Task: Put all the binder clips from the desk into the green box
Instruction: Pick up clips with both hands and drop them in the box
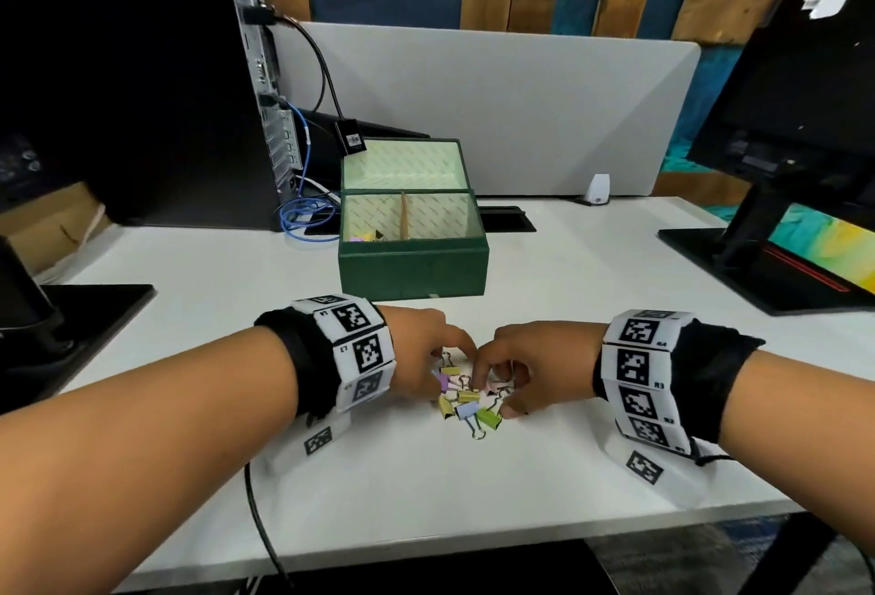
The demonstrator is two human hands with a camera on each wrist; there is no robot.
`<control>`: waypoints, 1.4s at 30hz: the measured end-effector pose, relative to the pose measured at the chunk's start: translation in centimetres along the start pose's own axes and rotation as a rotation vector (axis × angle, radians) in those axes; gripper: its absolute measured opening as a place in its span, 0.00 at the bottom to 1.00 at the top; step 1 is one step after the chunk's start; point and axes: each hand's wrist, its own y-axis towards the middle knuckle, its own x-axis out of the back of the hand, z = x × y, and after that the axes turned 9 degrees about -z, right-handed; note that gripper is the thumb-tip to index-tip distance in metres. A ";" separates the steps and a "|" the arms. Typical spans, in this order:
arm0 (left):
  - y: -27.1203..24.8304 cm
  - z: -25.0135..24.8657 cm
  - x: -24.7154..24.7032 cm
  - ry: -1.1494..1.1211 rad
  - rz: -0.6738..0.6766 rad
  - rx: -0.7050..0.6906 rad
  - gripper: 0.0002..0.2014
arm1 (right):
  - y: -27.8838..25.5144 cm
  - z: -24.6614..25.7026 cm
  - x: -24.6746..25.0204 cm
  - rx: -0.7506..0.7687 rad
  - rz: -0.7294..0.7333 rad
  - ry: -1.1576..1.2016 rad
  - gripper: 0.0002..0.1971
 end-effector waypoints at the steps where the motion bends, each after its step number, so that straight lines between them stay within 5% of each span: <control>1: 0.1 -0.2 -0.1 0.011 -0.006 0.007 0.28 | 0.0 -0.1 0.0 0.001 -0.005 0.005 0.17; 5: 0.3 -0.6 -0.2 0.060 0.040 0.018 0.31 | 0.2 -0.4 -0.1 0.008 -0.057 -0.004 0.11; 9: 0.5 -0.5 0.0 0.049 0.029 -0.009 0.25 | 0.2 -0.6 -0.2 0.000 -0.095 -0.004 0.08; 20: 0.5 -0.1 0.0 -0.033 -0.015 -0.002 0.15 | 0.2 -0.7 -0.2 -0.077 -0.172 0.044 0.20; 42: 1.5 1.0 -0.1 -0.020 0.017 0.041 0.09 | 0.6 -1.4 -0.5 -0.099 -0.186 0.015 0.08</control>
